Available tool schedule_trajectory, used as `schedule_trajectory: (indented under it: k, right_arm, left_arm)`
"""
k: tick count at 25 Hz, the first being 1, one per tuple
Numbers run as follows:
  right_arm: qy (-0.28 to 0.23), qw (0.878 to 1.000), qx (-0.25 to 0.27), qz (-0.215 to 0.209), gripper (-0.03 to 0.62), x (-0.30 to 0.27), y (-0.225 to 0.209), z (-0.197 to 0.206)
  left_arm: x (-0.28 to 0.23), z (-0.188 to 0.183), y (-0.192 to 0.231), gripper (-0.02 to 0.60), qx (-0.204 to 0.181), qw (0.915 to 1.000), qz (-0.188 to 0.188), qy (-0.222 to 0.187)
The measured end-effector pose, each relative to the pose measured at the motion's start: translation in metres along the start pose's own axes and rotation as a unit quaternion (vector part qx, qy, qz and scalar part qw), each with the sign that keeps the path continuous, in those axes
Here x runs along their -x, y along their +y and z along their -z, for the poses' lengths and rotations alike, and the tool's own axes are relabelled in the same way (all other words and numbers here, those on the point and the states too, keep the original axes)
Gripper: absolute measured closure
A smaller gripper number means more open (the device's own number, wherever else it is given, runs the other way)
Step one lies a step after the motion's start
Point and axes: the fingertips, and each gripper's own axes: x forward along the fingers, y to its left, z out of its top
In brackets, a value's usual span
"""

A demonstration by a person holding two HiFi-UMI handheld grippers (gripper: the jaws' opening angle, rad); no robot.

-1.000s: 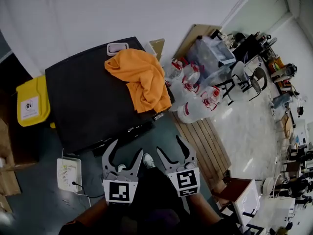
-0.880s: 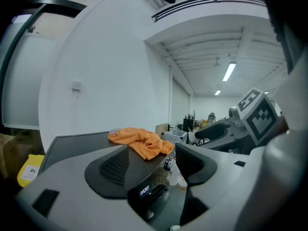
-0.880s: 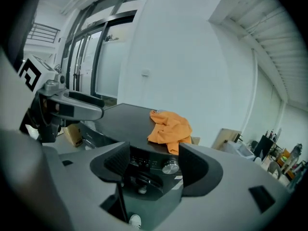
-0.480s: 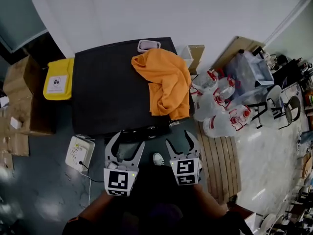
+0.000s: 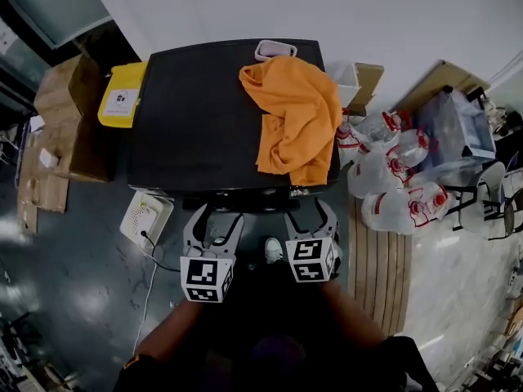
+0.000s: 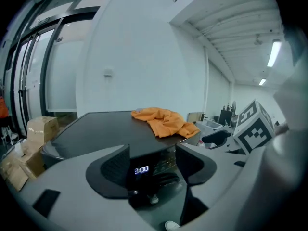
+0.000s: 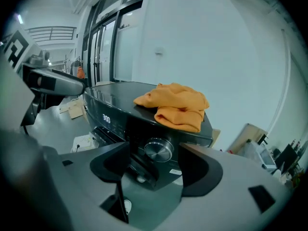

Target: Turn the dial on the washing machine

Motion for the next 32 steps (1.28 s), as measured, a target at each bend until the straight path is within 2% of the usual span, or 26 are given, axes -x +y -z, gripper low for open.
schedule_trajectory:
  k: [9, 15, 19, 22, 27, 32]
  right_arm:
    - [0.019, 1.0, -0.022, -0.011, 0.264, -0.031, 0.002, 0.02]
    - [0.024, 0.999, -0.031, 0.002, 0.266, -0.047, -0.004, 0.021]
    - [0.024, 0.999, -0.043, 0.007, 0.327, -0.051, -0.008, 0.018]
    - [0.024, 0.998, -0.056, 0.0, 0.327, -0.051, -0.009, 0.02]
    - [0.018, 0.99, -0.135, -0.047, 0.33, -0.053, -0.013, 0.026]
    - [0.001, 0.958, -0.259, -0.121, 0.33, -0.054, -0.017, 0.028]
  left_arm:
    - [-0.006, 0.027, 0.008, 0.291, 0.021, 0.9985, -0.043, 0.027]
    - [-0.005, 0.037, 0.006, 0.291, 0.013, 0.9981, -0.046, 0.04]
    - [-0.008, 0.039, 0.003, 0.291, 0.008, 0.998, -0.043, 0.046]
    - [-0.011, 0.037, 0.001, 0.291, 0.006, 0.9983, -0.037, 0.045]
    - [-0.014, 0.034, -0.003, 0.291, 0.006, 0.9985, -0.032, 0.045]
    - [-0.019, 0.035, -0.006, 0.291, 0.006, 0.9984, -0.03, 0.047]
